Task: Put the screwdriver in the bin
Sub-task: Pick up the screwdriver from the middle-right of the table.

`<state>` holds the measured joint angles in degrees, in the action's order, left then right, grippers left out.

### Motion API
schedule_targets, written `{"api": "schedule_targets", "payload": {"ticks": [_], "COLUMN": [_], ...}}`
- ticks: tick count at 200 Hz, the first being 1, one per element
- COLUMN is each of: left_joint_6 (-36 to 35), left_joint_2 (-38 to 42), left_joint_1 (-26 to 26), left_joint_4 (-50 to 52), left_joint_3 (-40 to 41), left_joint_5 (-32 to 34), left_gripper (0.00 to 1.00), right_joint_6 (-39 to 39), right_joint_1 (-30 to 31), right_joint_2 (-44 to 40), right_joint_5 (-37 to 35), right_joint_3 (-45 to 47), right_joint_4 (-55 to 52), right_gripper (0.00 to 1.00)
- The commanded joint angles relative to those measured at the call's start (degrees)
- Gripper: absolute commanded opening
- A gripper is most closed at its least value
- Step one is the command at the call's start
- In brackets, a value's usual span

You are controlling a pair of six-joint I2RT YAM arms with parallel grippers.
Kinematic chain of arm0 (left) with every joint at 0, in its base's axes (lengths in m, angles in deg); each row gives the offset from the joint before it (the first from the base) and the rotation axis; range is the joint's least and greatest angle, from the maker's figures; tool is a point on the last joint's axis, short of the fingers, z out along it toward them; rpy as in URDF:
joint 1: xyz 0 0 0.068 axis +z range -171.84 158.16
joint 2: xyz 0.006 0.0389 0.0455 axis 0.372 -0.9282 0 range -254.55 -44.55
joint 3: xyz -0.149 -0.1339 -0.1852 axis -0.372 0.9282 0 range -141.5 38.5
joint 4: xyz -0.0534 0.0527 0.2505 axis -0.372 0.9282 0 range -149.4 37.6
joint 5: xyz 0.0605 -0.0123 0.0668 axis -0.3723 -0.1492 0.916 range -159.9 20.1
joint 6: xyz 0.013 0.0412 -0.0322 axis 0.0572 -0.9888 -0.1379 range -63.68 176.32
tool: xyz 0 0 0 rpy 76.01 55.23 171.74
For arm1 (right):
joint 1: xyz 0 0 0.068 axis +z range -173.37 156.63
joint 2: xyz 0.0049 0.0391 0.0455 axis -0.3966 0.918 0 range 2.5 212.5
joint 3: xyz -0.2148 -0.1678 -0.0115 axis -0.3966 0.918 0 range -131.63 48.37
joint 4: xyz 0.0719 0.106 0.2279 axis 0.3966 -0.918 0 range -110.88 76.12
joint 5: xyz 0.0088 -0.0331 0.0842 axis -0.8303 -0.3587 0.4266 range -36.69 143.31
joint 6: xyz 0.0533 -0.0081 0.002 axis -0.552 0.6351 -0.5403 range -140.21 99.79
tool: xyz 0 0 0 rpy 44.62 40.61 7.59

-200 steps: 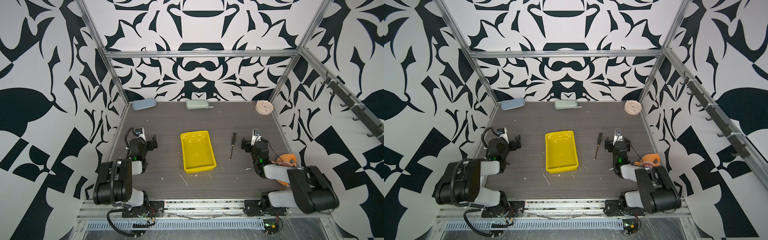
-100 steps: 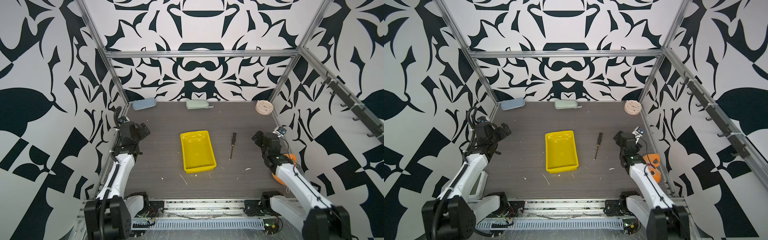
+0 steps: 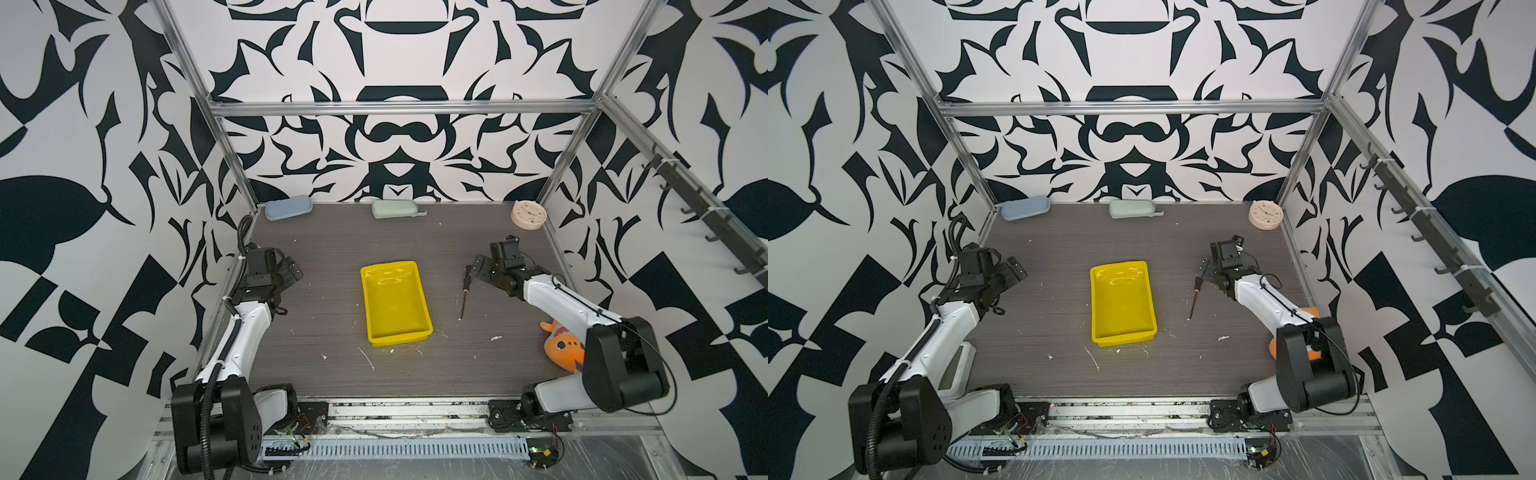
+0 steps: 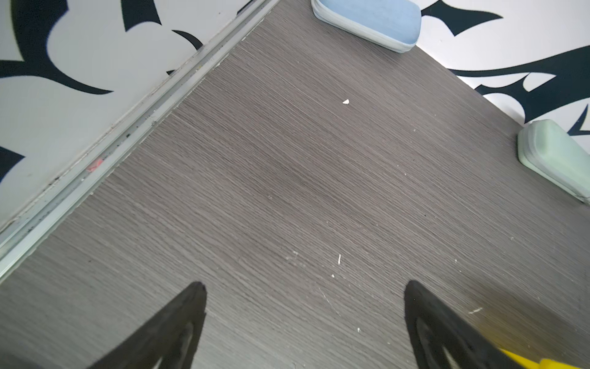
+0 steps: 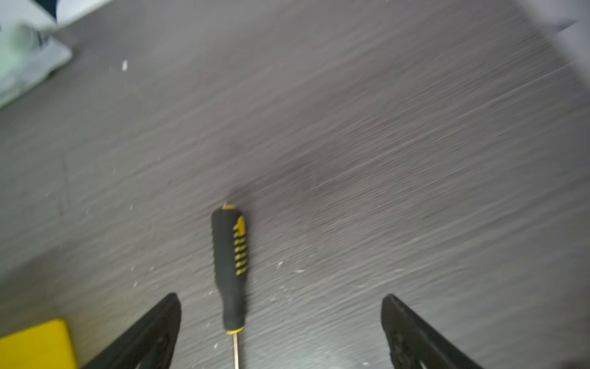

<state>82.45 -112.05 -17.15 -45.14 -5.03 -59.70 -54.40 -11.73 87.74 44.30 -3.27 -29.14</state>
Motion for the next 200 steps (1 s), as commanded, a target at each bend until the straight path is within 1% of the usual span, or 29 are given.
{"api": "schedule_targets", "payload": {"ticks": [1, 8, 11, 14, 18, 27, 51, 75, 87, 107, 138, 151, 160, 200], "left_joint_6": [0.10, 0.00, 0.01, -0.02, -0.02, -0.05, -0.13, -0.16, -0.11, -0.11, -0.11, -0.11, -0.17, -0.19], "left_joint_2": [-1.47, -1.77, -1.83, -1.93, -2.08, -2.41, -3.57, -4.30, -4.39, -4.30, -4.21, -4.35, -4.47, -4.65], "left_joint_1": [0.06, 0.06, 0.06, 0.01, 0.03, 0.01, 0.06, 0.06, 0.06, 0.06, 0.06, 0.05, 0.06, 0.01], "left_joint_4": [0.48, 0.33, 0.41, 0.41, 0.42, 0.50, 0.89, 1.20, 1.18, 1.11, 0.99, 1.01, 1.03, 1.20], "left_joint_3": [-2.56, -2.71, -2.70, -2.75, -2.79, -3.01, -3.70, -4.21, -4.30, -4.24, -4.18, -4.21, -4.20, -4.28], "left_joint_5": [-3.54, -3.87, -3.91, -3.88, -3.87, -3.78, -4.17, -4.65, -4.90, -5.09, -5.26, -5.33, -5.36, -5.27], "left_gripper": [0.99, 0.99, 0.99, 0.99, 0.99, 0.99, 0.99, 0.99, 0.99, 0.99, 0.99, 0.99, 0.99, 0.99], "right_joint_6": [-1.40, -1.60, -1.92, -2.12, -2.26, -2.62, -2.55, -2.32, -2.19, -2.15, -2.10, -2.14, -2.23, -2.01], "right_joint_1": [0.05, 0.05, 0.05, 0.05, 0.09, 0.29, 1.06, 1.33, 1.47, 2.01, 2.86, 3.01, 3.00, 3.78], "right_joint_2": [6.99, 9.30, 10.20, 10.96, 11.87, 13.17, 14.72, 16.86, 17.62, 17.54, 17.05, 17.68, 18.16, 18.15], "right_joint_5": [7.51, 7.81, 7.99, 8.27, 8.80, 9.19, 8.49, 8.42, 8.58, 8.23, 7.25, 7.13, 7.17, 5.38], "right_joint_3": [-4.93, -6.34, -6.89, -7.36, -7.82, -8.45, -8.89, -9.32, -9.49, -9.19, -9.34, -9.53, -9.62, -9.69], "right_joint_4": [0.49, -0.17, -0.52, -0.77, -0.87, -0.57, 0.15, -0.11, -0.37, -0.13, 0.06, 0.10, 0.16, -0.03], "right_gripper": [0.68, 0.34, 0.22, 0.14, 0.11, 0.11, 0.19, 0.22, 0.26, 0.36, 0.39, 0.39, 0.34, 0.20]}}
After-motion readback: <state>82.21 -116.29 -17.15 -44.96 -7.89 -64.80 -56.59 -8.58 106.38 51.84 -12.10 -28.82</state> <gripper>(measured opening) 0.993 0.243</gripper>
